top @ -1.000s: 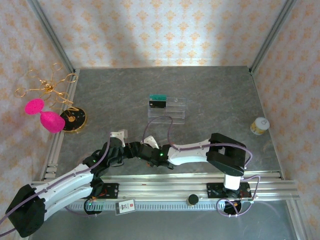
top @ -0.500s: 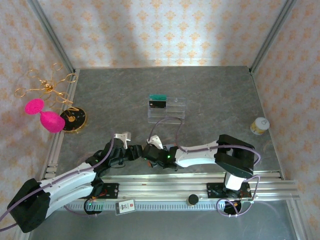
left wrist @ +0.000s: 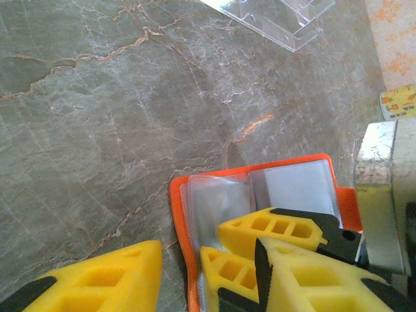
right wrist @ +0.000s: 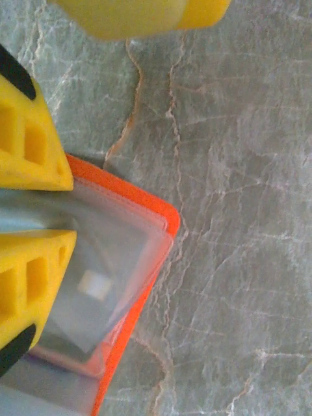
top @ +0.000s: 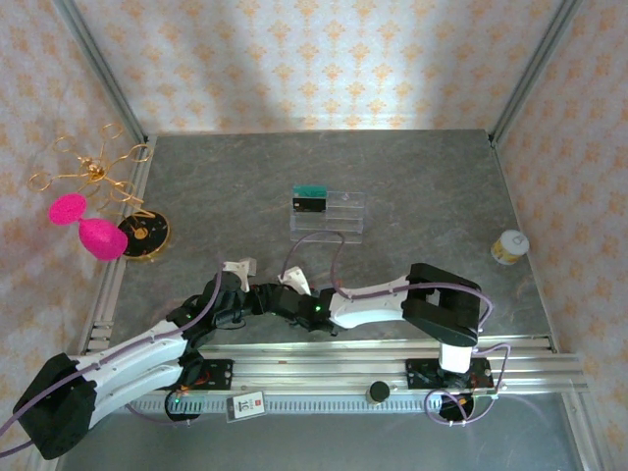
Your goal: Take the credit cards out of the card holder
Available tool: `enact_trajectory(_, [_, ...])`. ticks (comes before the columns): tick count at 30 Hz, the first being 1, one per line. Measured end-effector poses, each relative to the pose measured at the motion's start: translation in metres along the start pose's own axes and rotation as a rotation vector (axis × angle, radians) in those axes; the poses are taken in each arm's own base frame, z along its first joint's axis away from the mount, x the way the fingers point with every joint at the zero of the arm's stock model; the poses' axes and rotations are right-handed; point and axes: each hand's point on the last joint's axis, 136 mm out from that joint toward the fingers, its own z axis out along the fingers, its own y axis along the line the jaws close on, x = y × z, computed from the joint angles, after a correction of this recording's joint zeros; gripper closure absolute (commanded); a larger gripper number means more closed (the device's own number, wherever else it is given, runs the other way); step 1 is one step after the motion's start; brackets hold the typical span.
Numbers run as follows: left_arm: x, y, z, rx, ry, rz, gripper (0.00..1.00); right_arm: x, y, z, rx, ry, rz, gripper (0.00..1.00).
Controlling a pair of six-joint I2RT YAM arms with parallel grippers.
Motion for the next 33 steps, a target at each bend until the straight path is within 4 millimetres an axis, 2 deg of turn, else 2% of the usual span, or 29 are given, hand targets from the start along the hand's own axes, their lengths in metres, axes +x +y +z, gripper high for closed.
enact_trajectory(2, [0.000,0.000,0.000,0.000,0.001,0.000,0.57,-0.001,-0.001,0.000,0.006,-0.008,0.007,0.99])
enact_trajectory(5, [0.002,0.001,0.000,0.005,0.002,0.000,0.58,-0.001,-0.002,-0.002,-0.004,-0.018,0.022,1.00])
enact_trajectory(8, [0.007,0.002,0.001,0.015,0.017,-0.002,0.63,-0.001,-0.002,-0.004,-0.029,-0.033,0.044,1.00])
enact_trajectory(14, [0.009,-0.007,0.005,0.059,0.030,-0.019,0.78,0.002,-0.001,-0.019,-0.123,-0.054,0.095,1.00])
enact_trajectory(16, [0.011,-0.013,0.007,0.082,0.039,-0.015,0.86,-0.002,0.000,-0.026,-0.151,-0.069,0.110,1.00])
enact_trajectory(21, [0.022,-0.023,0.013,0.111,0.079,-0.003,0.98,-0.013,0.004,-0.041,-0.209,-0.111,0.154,1.00])
enact_trajectory(33, [0.030,-0.027,0.026,0.099,0.126,0.000,1.00,-0.009,-0.002,-0.046,-0.217,-0.116,0.194,0.98])
